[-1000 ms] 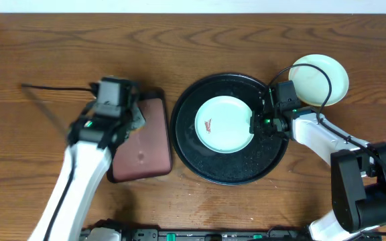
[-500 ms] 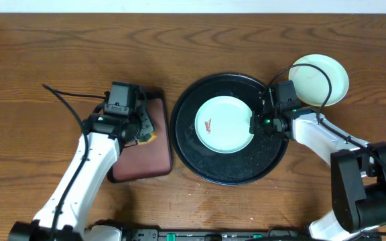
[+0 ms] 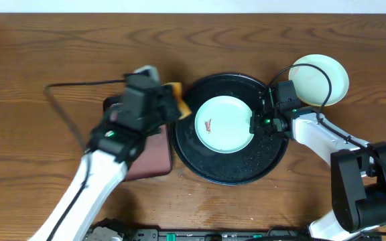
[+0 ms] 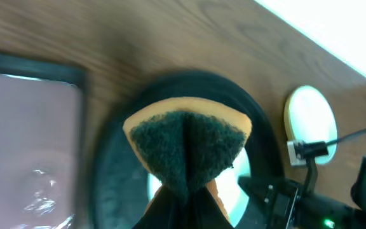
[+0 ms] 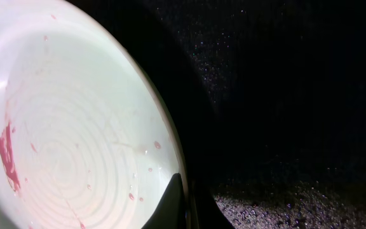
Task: Clean dirty plates on tray and stack at the side
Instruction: 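Scrub the green plate center with the left sponge while right holds it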
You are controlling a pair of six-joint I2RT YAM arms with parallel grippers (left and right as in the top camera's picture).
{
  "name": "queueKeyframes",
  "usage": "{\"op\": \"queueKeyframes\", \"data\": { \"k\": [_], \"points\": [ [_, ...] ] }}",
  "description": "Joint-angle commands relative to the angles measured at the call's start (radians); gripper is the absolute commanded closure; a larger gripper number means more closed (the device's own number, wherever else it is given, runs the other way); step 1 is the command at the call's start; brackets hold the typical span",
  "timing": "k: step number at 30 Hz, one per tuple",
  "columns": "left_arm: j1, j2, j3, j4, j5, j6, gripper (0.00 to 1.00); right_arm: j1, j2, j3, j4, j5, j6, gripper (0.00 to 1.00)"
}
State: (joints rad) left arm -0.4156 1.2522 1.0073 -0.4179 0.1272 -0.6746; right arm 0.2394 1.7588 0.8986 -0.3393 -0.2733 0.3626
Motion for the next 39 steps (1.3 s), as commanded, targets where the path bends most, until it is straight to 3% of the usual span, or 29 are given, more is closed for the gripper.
{"op": "queueKeyframes", "data": {
  "k": [1, 6, 10, 16, 21, 25, 33, 39],
  "points": [
    [-0.093, 0.145, -0.011, 0.082, 0.01, -0.095, 0.93, 0.005, 0.022, -0.003, -0.009, -0.016, -0.019, 0.99],
    [-0.227, 0.367, -0.011, 0.328, 0.049, -0.114, 0.93, 0.005, 0.022, -0.003, -0.009, -0.016, -0.02, 0.99],
    [-0.291, 0.477, -0.011, 0.427, 0.047, -0.121, 0.92, 0.004, 0.022, -0.003, -0.01, -0.016, -0.02, 0.99],
    [-0.3, 0.566, -0.011, 0.426, 0.016, -0.193, 0.93, 0.004, 0.022, -0.003, -0.009, -0.016, -0.02, 0.99],
    [-0.294, 0.59, -0.011, 0.334, -0.195, -0.197, 0.93, 0.004, 0.022, -0.003, -0.01, -0.016, -0.02, 0.99],
    [-0.264, 0.591, -0.011, 0.239, -0.279, -0.215, 0.92, 0.004, 0.022, -0.003, -0.01, -0.016, -0.02, 0.99],
    [-0.155, 0.547, -0.007, 0.19, -0.277, -0.21, 0.92, 0.004, 0.022, -0.003, -0.013, -0.015, -0.02, 0.99],
    [-0.147, 0.436, 0.004, 0.202, -0.261, -0.188, 0.93, 0.004, 0.022, -0.003, -0.011, -0.016, -0.019, 0.99]
  ]
}}
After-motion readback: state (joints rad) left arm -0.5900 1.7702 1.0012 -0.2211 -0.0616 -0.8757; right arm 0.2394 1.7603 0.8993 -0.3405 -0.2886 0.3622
